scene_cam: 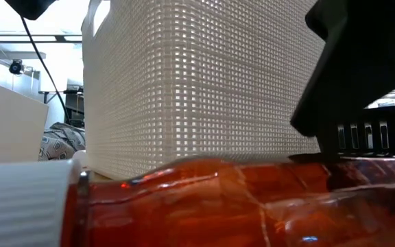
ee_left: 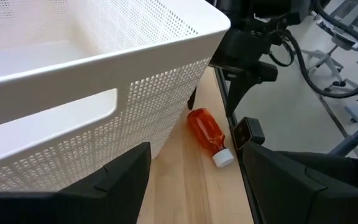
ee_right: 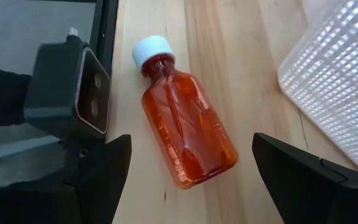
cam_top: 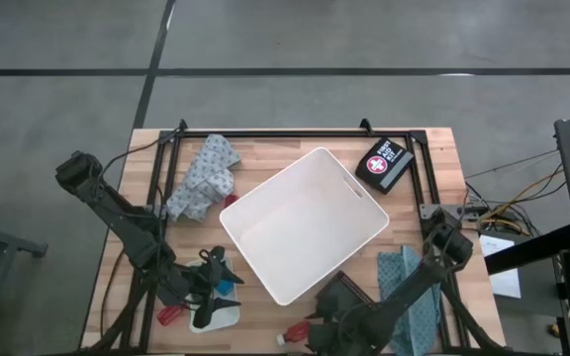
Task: Pick & place medical supplies in basket/bin
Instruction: Put the middle orange bottle into the black basket
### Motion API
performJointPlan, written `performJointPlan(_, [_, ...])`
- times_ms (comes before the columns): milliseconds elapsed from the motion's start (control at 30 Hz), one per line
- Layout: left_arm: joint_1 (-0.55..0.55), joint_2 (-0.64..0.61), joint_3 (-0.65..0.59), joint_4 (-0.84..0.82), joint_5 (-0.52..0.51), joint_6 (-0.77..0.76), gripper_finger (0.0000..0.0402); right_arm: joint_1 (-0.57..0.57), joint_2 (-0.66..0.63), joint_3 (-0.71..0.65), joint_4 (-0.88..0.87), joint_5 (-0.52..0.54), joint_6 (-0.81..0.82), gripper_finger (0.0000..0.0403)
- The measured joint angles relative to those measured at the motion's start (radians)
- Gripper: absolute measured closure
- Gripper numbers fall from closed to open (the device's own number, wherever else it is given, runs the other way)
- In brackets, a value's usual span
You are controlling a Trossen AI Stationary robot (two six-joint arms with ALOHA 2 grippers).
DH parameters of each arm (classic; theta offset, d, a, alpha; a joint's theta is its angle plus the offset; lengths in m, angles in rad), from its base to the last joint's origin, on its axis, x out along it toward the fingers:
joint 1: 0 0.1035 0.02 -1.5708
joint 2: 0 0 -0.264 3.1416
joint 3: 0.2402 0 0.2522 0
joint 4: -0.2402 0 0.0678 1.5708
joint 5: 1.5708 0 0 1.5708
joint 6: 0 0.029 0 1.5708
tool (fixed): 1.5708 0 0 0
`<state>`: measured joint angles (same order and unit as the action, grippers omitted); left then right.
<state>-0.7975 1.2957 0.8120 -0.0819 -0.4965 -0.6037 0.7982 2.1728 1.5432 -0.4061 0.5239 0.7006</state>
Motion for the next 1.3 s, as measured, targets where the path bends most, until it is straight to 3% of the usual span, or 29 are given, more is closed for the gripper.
performJointPlan(967, [0.0, 0.0, 0.0, 0.001, 0.0, 0.0, 0.0141, -0.011, 0.055, 0.003, 0.004, -0.035, -0.005, 0.0075])
performJointPlan(1300, [0.0, 0.0, 0.0, 0.001, 0.0, 0.0, 0.0141, -0.011, 0.054, 0.003, 0.003, -0.035, -0.002, 0.0145])
